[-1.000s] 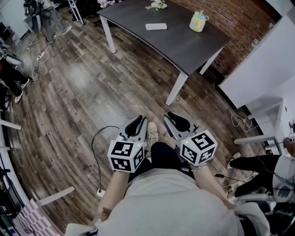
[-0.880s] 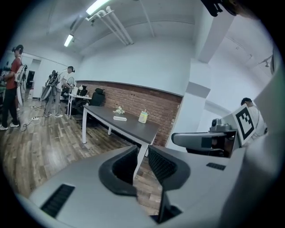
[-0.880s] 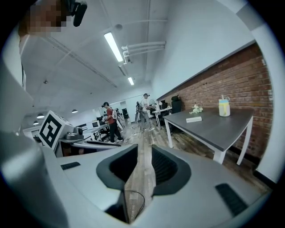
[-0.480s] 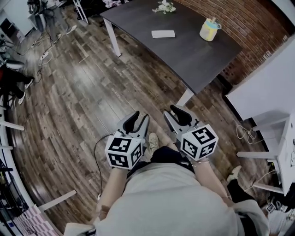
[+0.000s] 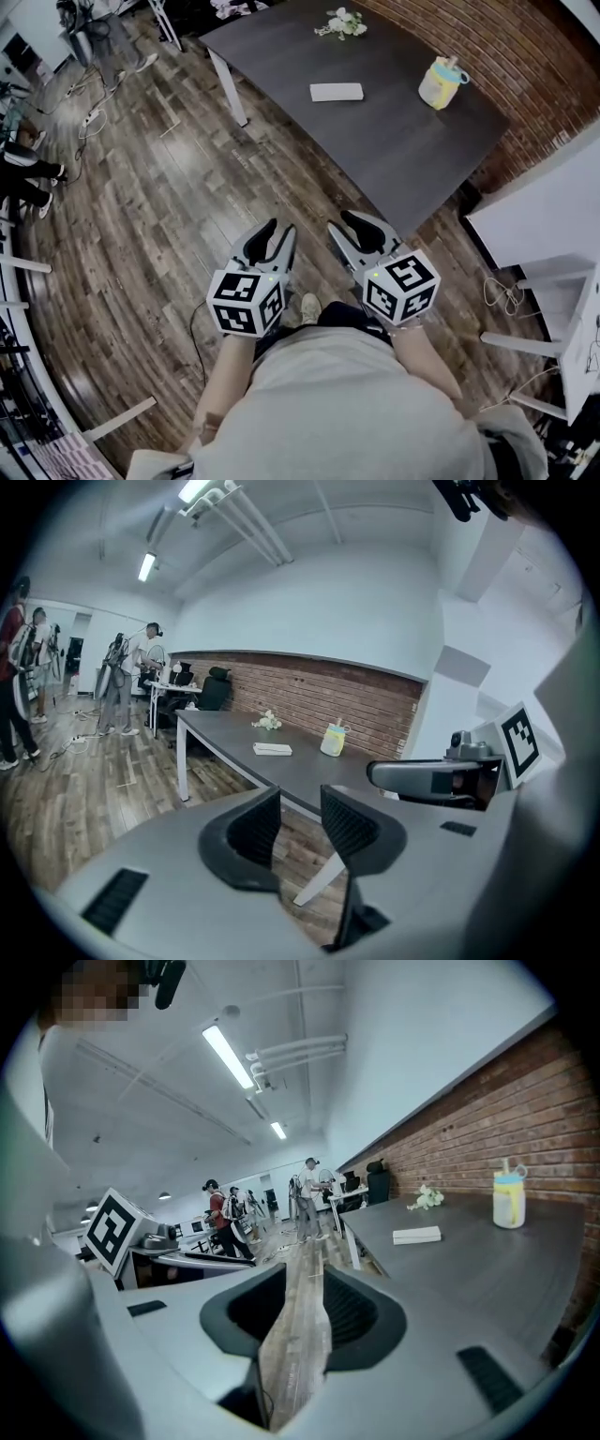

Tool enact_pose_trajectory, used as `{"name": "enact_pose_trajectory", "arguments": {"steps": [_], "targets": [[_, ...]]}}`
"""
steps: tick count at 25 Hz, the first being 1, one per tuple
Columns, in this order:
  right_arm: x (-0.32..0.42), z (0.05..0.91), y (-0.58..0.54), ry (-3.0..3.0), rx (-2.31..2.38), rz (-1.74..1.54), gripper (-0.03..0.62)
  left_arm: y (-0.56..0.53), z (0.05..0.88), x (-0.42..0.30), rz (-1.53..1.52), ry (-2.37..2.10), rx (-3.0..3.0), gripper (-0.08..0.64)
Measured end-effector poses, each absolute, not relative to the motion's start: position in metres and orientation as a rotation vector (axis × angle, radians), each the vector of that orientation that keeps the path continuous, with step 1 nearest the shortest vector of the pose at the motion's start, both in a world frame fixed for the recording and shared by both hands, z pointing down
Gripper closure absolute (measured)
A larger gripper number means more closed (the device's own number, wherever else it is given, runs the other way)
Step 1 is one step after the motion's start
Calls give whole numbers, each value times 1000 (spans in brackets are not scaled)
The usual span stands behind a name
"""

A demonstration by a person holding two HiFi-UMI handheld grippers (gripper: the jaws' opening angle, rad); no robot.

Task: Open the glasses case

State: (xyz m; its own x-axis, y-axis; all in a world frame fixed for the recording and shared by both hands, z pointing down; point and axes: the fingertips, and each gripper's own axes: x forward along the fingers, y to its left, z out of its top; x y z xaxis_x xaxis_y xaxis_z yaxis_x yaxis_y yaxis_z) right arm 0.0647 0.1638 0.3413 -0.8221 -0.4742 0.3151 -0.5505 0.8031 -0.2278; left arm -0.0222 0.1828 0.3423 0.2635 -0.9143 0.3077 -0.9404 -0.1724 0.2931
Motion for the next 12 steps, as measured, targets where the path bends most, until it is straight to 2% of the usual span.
{"name": "enact_pose_trajectory", "arguments": {"steps": [12], "targets": [[63, 358, 104, -2710, 843, 535, 474, 121, 354, -34, 96, -1632, 2097, 431]]}}
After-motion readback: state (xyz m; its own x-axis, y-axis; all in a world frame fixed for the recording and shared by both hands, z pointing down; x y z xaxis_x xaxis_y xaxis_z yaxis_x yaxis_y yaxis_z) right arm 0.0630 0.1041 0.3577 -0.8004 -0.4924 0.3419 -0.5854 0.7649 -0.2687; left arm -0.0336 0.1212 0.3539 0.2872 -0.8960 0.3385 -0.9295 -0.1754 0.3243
